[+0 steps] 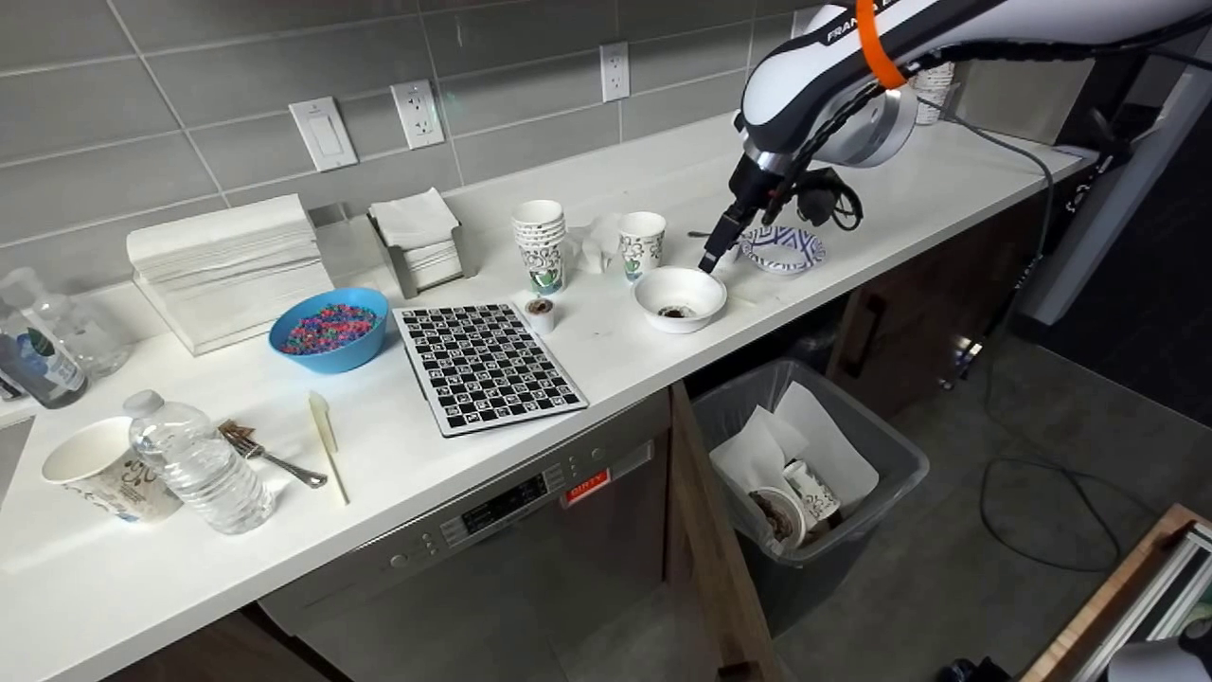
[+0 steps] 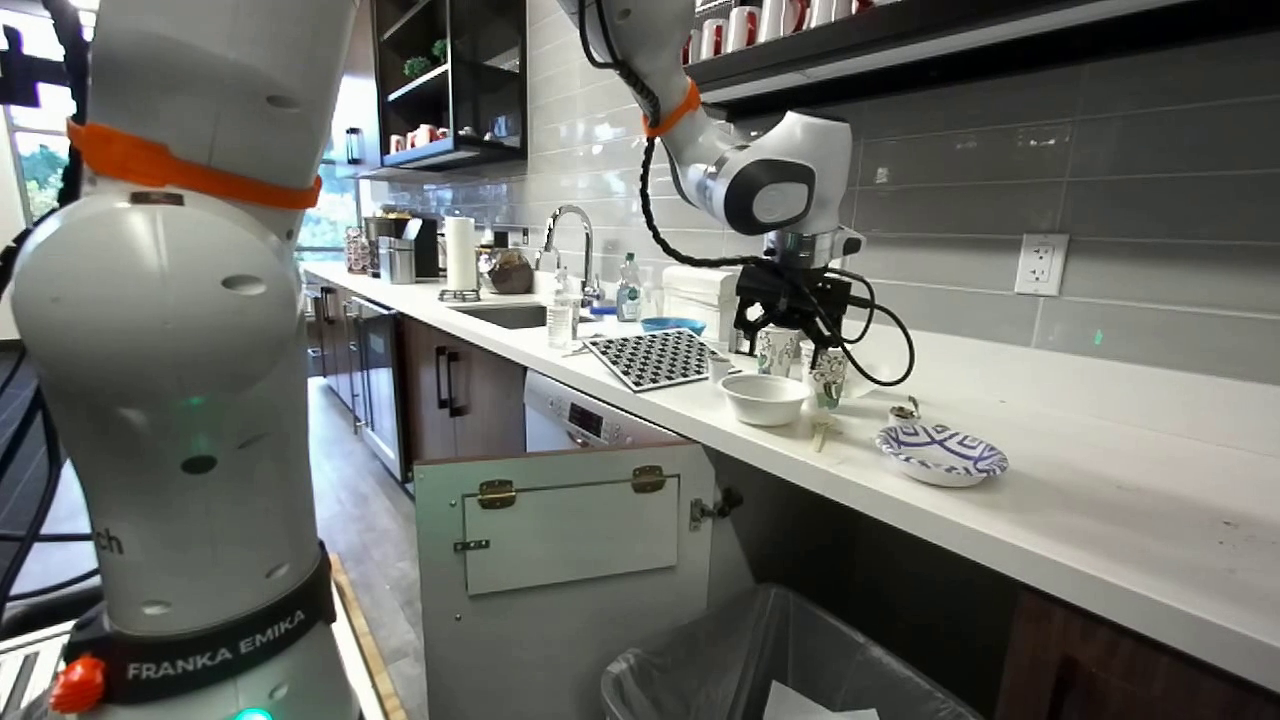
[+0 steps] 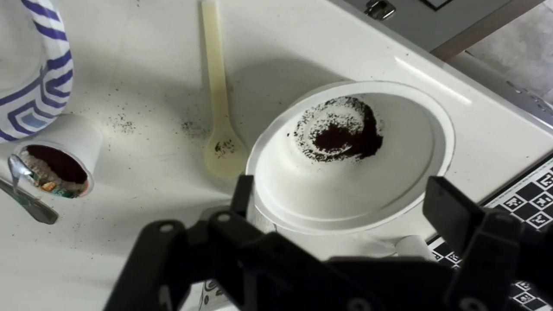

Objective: Pour the contents in the white bowl into the coffee cup on the right.

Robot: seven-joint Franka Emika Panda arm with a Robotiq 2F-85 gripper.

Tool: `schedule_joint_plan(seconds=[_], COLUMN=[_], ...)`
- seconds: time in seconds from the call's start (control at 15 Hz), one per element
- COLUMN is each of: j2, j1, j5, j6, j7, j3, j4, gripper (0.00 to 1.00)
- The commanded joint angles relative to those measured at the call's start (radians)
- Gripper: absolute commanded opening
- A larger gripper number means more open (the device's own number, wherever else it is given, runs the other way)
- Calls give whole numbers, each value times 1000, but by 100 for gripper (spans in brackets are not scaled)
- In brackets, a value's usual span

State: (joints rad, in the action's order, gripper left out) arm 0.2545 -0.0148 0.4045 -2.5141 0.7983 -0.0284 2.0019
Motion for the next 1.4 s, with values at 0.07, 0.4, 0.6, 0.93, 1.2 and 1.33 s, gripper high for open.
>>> schedule_joint_plan(seconds=[0.07,0.4,0.6,0.93,1.2,1.33], j2=[82,141,170,224,259,274], j1=[-53,-90,-102,-122,-138,-143], j5=[0,-13,-31,-45,-56,-61], j6=[-62,-80,-80,-60,-51,-46], j7=[23,28,31,42,44,43], j3=[-59,-93,-99,-113,-129,-135], j4=[-62,-109,-138,-190,-218,-232], gripper=[100,100,100,100,100,89])
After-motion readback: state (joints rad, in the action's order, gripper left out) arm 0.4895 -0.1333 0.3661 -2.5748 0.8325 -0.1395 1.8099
